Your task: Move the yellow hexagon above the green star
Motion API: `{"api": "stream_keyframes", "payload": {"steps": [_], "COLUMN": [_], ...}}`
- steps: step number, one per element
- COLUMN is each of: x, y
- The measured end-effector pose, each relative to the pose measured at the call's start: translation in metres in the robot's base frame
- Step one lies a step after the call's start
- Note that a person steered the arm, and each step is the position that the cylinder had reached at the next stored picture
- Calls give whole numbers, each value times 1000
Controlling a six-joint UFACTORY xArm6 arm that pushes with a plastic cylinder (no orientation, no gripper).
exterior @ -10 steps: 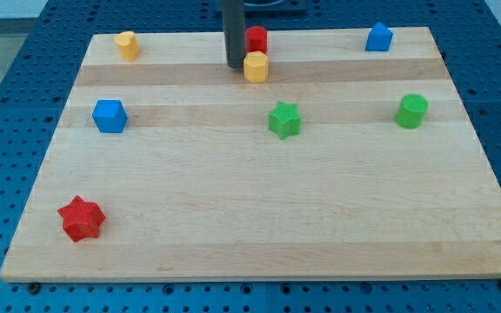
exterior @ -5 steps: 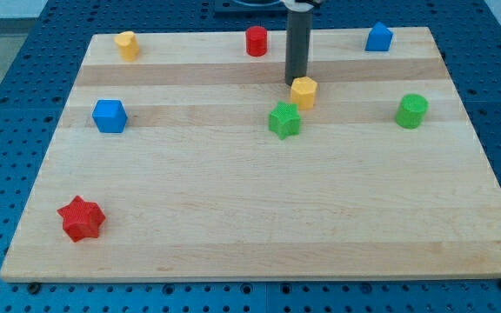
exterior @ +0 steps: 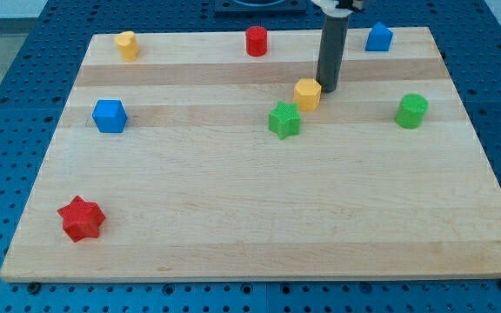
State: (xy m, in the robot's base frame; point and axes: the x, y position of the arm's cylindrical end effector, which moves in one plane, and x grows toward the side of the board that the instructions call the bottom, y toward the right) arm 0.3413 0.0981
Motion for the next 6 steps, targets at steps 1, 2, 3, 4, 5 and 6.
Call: {"api": "stream_keyframes", "payload": {"steps": [1,2,3,4,5,6], "x": [12,12,12,14,25,29], "y": [-5,-16,-33,-59,-80,-102]}}
